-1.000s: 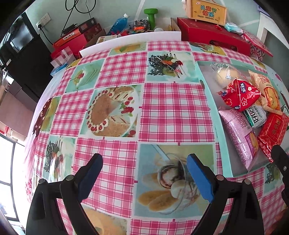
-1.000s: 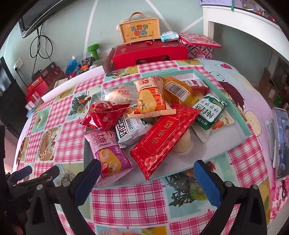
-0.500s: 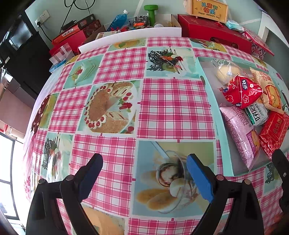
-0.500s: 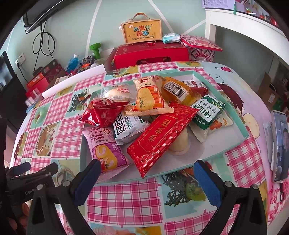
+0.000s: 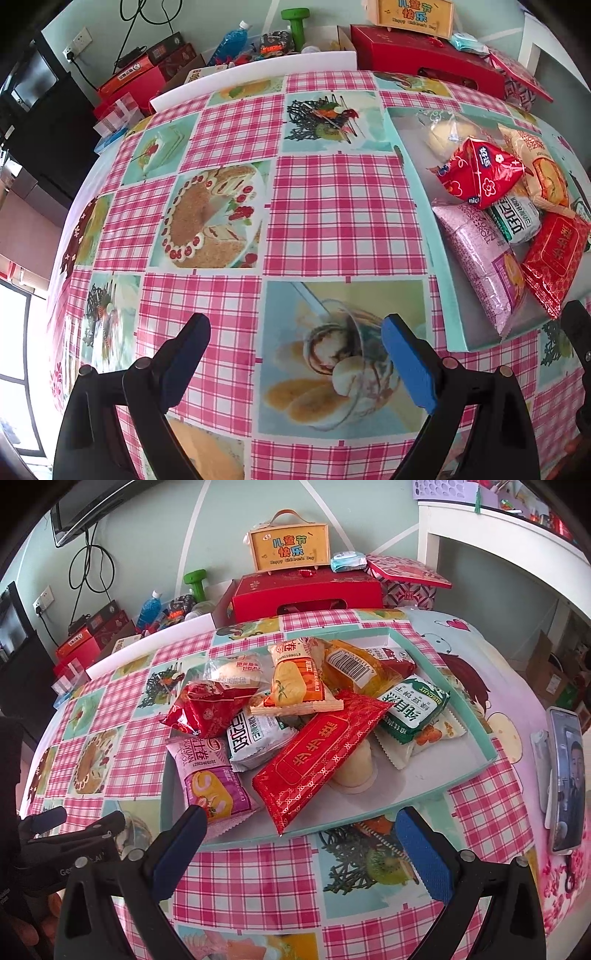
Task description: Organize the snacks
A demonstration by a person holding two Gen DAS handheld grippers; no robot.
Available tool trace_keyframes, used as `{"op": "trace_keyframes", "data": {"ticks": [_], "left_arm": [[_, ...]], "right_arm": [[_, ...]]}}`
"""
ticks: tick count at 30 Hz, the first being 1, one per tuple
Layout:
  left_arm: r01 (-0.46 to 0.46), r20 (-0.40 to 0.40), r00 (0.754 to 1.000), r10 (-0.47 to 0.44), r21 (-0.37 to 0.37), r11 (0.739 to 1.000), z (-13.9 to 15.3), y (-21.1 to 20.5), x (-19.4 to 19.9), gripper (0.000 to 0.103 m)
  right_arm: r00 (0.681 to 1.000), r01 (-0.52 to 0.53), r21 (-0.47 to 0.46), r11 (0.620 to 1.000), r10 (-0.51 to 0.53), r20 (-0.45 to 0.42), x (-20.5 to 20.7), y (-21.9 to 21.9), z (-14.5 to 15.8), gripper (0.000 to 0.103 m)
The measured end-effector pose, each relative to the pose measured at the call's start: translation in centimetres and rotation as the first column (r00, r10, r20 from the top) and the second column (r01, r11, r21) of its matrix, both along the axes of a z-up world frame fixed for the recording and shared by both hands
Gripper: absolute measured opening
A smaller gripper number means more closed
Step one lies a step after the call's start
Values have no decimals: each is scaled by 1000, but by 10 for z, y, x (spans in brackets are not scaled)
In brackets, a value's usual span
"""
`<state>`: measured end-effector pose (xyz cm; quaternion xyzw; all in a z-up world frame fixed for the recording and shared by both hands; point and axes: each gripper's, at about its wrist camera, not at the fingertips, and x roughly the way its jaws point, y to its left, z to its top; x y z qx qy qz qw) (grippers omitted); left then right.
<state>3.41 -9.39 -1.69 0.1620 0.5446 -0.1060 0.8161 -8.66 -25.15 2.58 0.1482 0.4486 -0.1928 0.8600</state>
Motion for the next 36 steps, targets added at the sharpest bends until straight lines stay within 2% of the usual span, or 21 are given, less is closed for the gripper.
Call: {"op": "trace_keyframes", "data": {"ticks": [13, 36], "left_arm": [[13, -19, 1000, -13, 9, 1000, -5, -5, -3, 94], [-35, -28, 999, 36, 18, 999, -11, 4, 5, 94]], "right_arm": [[1000, 15, 5, 1000, -15, 4, -3, -4, 2, 103], [1000, 8, 0, 1000, -8, -5, -2, -3, 0, 103]]}}
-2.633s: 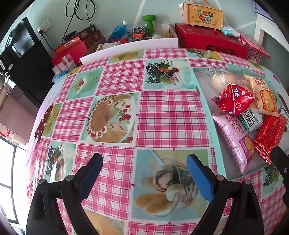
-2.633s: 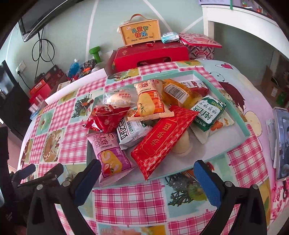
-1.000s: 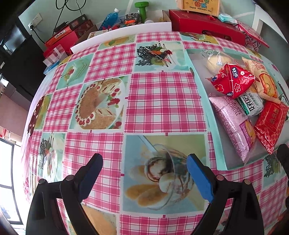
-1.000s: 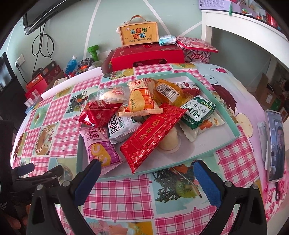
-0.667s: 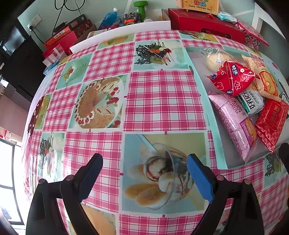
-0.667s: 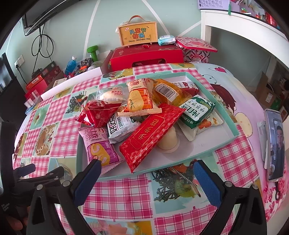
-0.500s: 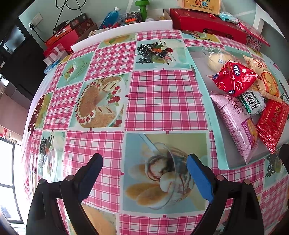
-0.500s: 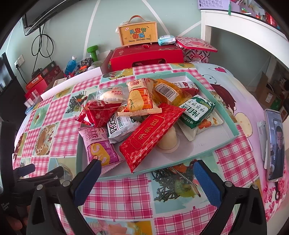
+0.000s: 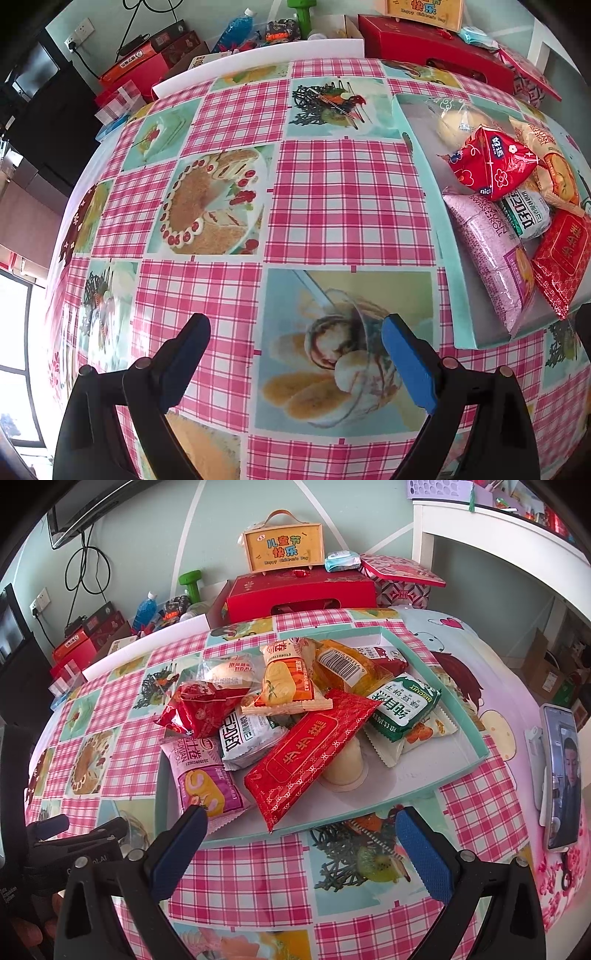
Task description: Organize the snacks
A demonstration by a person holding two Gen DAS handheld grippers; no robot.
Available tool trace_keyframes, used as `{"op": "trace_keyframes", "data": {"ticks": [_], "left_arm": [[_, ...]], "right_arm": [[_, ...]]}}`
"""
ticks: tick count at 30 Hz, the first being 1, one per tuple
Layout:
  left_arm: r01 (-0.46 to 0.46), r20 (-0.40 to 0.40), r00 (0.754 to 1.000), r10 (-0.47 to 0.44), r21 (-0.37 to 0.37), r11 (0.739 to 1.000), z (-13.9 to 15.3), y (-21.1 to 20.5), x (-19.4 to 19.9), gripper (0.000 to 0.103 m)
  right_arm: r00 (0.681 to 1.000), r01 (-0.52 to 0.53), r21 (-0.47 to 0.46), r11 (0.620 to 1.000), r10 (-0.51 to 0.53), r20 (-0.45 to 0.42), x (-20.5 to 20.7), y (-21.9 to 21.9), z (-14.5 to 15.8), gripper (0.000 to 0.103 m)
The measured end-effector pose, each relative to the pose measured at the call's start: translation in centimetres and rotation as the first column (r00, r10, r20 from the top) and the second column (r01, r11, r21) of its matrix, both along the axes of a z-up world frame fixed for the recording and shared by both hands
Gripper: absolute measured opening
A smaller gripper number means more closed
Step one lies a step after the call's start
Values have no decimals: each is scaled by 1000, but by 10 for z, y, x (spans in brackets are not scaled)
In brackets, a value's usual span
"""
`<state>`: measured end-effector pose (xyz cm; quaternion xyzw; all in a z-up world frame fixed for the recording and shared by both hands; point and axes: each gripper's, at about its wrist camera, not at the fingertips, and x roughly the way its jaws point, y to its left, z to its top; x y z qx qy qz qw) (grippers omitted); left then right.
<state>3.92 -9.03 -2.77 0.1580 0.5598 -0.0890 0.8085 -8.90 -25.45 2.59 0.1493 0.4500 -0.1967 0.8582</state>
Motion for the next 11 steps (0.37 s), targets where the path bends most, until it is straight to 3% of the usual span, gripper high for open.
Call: {"op": "trace_keyframes", "data": {"ticks": [11], "left_arm": [[-2, 25, 1000, 2, 0, 1000, 4, -3, -3, 94]], "right_arm": [[1000, -6, -1, 1000, 6, -11, 1, 1, -1, 103]]}}
